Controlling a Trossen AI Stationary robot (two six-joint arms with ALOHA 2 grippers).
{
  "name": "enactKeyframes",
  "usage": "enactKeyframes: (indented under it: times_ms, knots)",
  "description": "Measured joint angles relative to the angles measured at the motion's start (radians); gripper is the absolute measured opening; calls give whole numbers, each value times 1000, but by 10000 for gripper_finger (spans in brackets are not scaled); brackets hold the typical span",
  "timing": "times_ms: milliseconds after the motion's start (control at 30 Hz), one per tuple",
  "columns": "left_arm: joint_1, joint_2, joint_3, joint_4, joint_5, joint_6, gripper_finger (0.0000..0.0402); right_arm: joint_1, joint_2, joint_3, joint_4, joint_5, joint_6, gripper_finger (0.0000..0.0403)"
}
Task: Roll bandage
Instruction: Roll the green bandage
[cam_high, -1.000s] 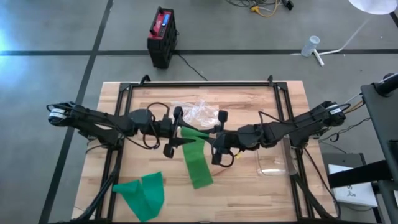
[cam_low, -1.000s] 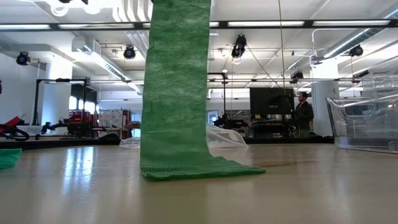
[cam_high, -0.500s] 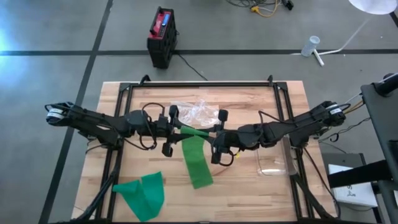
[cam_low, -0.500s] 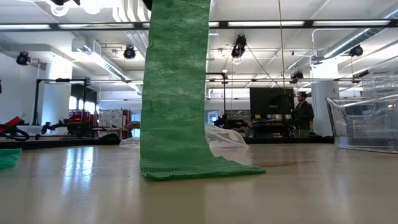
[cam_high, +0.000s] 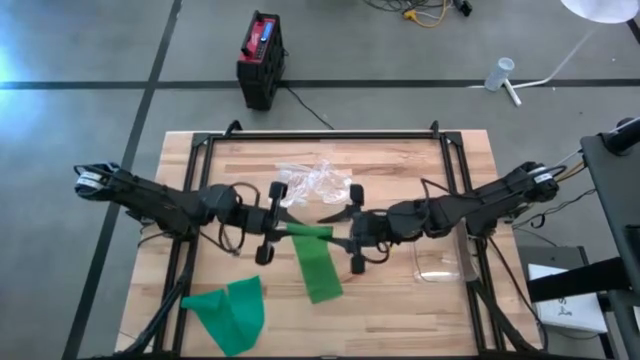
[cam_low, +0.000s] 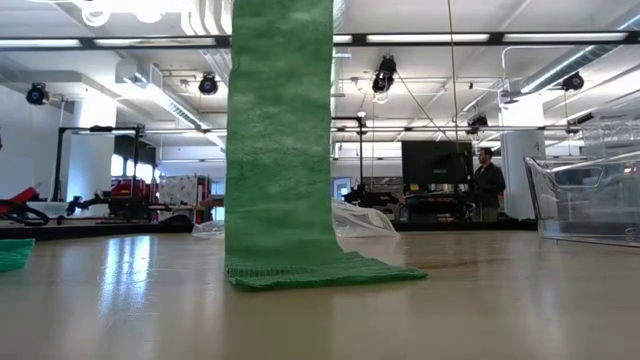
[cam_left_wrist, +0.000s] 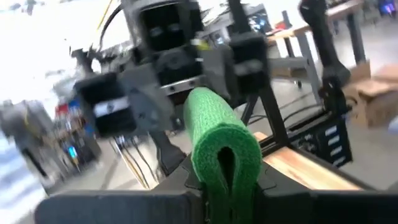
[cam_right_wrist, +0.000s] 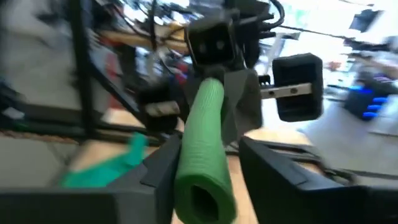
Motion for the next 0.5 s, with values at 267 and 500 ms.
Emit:
enactKeyframes:
  times_ms: [267,500]
  knots:
    - [-37,-6,-1,-25,14,105,27,29,-3,-51,236,-9,107,225]
    - [-36,-16,-1,-26,8,115,28,34,27,-155,434,7,223,230]
